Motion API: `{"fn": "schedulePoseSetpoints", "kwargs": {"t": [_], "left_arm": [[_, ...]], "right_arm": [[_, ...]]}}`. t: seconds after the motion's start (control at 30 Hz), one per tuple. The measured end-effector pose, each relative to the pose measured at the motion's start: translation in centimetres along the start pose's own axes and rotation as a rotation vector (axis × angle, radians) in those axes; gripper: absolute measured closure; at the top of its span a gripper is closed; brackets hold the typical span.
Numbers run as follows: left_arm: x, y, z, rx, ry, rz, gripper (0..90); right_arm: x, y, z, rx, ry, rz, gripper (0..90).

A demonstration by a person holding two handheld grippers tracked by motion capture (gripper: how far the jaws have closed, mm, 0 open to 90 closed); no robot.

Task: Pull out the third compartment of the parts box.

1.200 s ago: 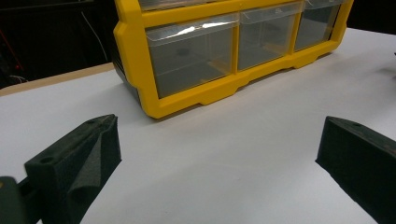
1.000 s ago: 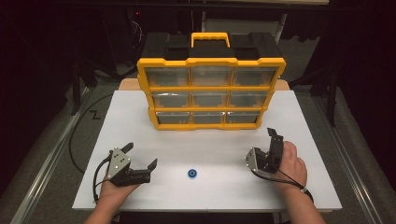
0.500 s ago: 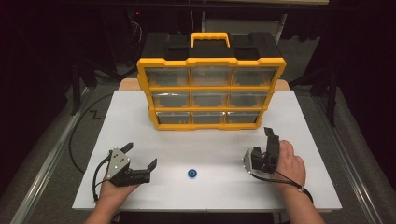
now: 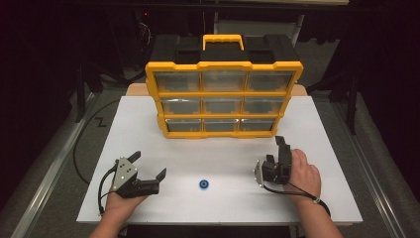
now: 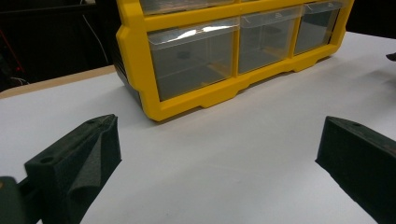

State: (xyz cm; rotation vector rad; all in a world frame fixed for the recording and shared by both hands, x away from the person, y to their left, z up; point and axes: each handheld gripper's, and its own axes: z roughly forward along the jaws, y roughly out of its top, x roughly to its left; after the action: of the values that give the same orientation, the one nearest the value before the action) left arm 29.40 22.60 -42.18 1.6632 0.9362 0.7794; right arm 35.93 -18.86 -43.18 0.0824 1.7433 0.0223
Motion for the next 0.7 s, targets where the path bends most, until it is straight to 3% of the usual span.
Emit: {"fn": "schedulePoseSetpoints", "kwargs": {"t": [0.7], "left_arm": [[0.09,0.05,-0.16,-0.008,0.001,0.004,0.5]], "right_arm": [[0.46,0.77,-0.17,-0.031,-0.001,0.005,36.1]]}}
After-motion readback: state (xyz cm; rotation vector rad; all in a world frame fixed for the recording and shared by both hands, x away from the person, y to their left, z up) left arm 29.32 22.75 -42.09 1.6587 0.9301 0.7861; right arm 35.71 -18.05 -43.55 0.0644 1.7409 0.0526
